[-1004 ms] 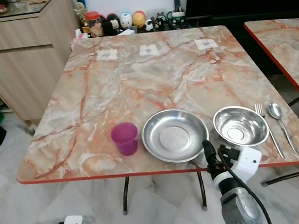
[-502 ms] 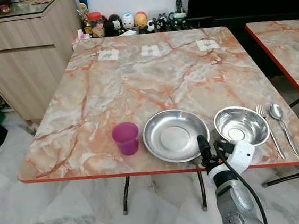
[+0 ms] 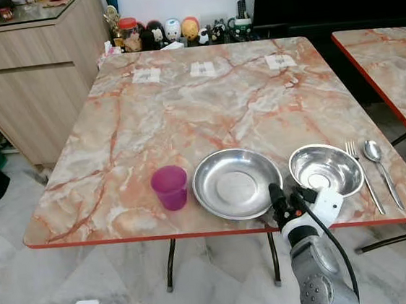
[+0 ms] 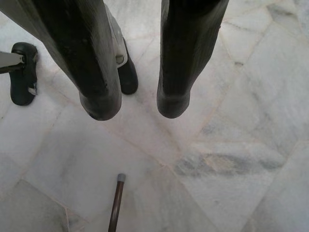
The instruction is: Setting the table
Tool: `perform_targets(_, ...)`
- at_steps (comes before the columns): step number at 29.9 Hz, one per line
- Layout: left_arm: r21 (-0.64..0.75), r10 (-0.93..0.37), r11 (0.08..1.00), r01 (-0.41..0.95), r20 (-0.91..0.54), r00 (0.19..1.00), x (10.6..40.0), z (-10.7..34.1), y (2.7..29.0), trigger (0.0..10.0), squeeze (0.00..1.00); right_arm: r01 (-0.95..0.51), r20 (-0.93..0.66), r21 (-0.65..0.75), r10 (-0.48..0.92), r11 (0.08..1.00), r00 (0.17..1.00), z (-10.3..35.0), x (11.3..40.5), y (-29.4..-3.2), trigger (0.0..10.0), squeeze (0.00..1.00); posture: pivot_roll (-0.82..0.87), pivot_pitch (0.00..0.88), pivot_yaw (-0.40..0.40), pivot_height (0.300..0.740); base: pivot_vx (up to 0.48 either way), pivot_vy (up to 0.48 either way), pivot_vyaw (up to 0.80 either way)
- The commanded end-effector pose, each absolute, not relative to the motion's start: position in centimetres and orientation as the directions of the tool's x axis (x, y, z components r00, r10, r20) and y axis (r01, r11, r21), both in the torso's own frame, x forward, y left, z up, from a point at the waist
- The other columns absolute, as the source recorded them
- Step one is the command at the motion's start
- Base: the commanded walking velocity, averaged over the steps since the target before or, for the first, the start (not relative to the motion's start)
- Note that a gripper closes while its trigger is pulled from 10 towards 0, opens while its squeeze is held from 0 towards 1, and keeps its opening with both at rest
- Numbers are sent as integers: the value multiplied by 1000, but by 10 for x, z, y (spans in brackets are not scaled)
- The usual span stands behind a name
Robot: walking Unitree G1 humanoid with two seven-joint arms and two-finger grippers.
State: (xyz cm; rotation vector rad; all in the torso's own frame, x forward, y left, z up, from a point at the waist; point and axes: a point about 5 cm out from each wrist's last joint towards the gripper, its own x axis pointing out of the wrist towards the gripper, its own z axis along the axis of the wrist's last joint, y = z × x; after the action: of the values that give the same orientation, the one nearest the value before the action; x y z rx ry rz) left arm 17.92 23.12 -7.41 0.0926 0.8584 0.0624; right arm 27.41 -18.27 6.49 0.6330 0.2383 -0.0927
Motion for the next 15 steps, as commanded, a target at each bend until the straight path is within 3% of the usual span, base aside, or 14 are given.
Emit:
perform_targets(1,113,100,993,-21,-761,641,175,-76,233,10000,0,160,-268,576,0,801,964,63,277,-182,10000,0,-78,34,-18,740,0,0,0)
perform_targets(15,113,102,993,-23,-762,640,173,-76,234,10000,0,93,-291,541,82,836,953,64,288,-176,10000,0,-74,32,-20,740,0,0,0)
